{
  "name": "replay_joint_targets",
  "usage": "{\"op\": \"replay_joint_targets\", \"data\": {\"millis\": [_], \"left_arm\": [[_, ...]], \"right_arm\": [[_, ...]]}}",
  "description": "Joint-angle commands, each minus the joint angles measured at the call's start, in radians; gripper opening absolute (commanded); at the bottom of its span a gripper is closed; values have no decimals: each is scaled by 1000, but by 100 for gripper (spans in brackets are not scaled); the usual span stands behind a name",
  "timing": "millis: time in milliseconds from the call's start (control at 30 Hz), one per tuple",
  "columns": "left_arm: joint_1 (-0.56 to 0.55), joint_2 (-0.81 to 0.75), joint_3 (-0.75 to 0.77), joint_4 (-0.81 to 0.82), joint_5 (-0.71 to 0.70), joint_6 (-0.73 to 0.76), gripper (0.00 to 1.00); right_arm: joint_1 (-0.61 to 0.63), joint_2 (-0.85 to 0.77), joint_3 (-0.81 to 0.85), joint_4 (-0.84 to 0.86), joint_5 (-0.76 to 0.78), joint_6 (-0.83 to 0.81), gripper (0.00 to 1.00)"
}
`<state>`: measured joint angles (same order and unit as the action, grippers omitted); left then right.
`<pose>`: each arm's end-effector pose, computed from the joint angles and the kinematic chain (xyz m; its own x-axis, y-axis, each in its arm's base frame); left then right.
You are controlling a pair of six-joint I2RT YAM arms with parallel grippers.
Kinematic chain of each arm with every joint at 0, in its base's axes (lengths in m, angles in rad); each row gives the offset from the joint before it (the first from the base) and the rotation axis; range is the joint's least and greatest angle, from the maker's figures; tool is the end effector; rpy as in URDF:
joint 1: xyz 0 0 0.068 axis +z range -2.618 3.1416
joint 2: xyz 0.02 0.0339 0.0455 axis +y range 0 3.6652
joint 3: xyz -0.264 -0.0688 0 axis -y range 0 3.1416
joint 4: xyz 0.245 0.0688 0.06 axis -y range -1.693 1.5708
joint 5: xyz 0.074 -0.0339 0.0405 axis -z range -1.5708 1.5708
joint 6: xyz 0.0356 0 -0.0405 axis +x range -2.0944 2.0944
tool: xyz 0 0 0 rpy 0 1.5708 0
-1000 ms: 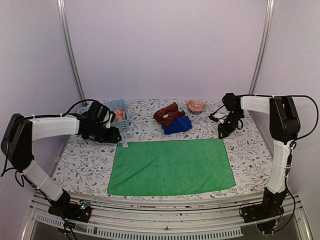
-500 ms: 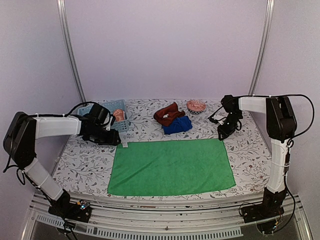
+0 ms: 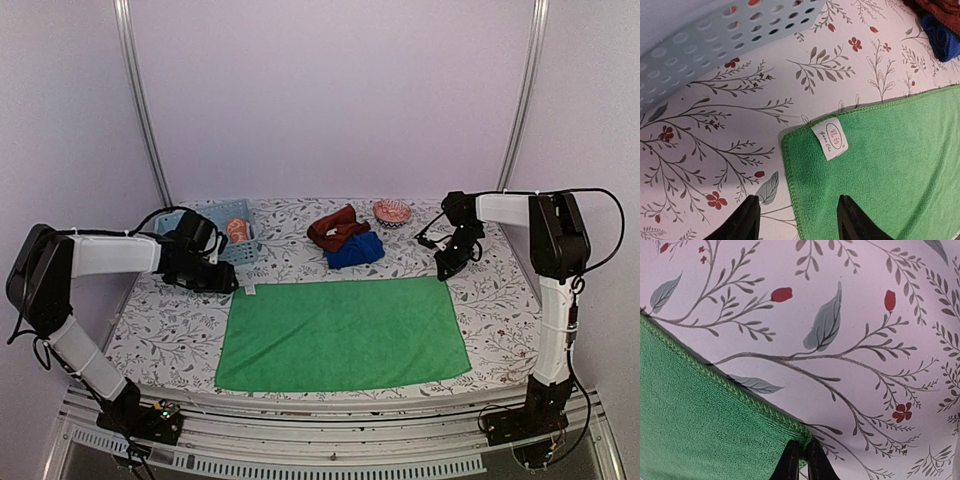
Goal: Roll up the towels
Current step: Pick up the towel from the center of the board.
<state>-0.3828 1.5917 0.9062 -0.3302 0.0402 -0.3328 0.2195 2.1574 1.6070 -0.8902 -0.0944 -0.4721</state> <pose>0.2879 -0.1175 0.1757 -0.8734 -0.0002 -0.4869 0.1138 0.9722 -0.2045 0.4097 0.0948 0.1478 -0.7579 -0.6329 -0.1581 -0.6438 0.7648 0.0242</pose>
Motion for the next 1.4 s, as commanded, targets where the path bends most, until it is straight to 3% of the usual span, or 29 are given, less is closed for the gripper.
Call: {"op": "replay_joint_targets", "data": {"millis": [0, 133, 633, 1367], "left_arm": [[31, 0, -30, 62, 29, -10, 55], [69, 20, -48, 126, 87, -44, 51], [100, 162, 22, 195, 104, -52, 32], [24, 294, 117, 96, 4, 18, 30]], "right_arm": [[-13, 27, 3, -5, 23, -1, 5], [-15, -23, 0, 22, 90, -2, 4], [-16, -11, 17, 3, 39, -13, 3], [-15, -6, 22, -13, 18, -11, 3]]}}
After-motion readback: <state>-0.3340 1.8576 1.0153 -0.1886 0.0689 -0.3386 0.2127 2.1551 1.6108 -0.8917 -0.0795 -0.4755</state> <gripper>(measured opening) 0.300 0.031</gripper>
